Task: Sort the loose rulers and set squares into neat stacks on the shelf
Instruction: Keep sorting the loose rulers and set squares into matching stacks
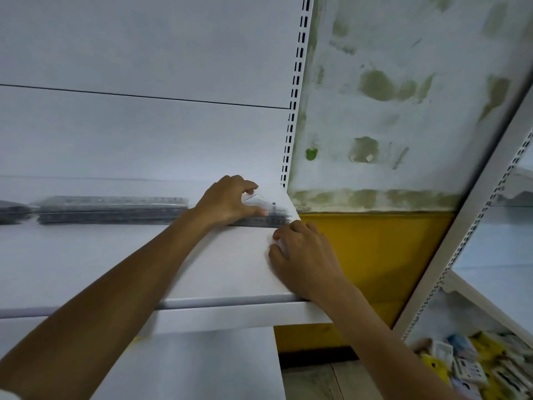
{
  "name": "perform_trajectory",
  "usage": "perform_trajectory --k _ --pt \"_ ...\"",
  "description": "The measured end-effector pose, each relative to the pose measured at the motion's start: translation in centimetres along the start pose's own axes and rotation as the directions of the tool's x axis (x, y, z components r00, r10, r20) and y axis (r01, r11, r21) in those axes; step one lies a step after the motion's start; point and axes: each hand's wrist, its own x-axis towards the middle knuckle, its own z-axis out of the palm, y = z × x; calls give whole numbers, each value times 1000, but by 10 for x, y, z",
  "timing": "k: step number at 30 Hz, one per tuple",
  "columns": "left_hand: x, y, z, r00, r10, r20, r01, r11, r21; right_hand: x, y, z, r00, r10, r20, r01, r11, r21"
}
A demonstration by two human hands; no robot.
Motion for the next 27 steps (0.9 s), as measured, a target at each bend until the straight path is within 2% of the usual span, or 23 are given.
perform_trajectory --k 6,11,16,20,23,27 --pt "0 -6 5 998 -33 55 38 996 -80 -2 0 1 1000 0 -2 0 1000 2" --pt "-1 -11 7 998 -31 59 35 996 -76 -1 0 4 1000 -4 1 4 1000 -7" --pt "-6 -2 1 996 58 -63 -61 997 -49 0 2 0 1000 -14 -24 14 1000 -1" --pt "-20 13 -36 982 118 -150 -141 978 -152 5 -6 -13 994 33 -108 -20 993 119" --pt "-44 5 -82 968 155 -196 -164 986 -35 29 -29 -31 975 1 -224 39 984 172" --pt "-104 -37 -135 946 92 -312 -61 992 108 69 -100 -45 951 -101 -293 177 954 244"
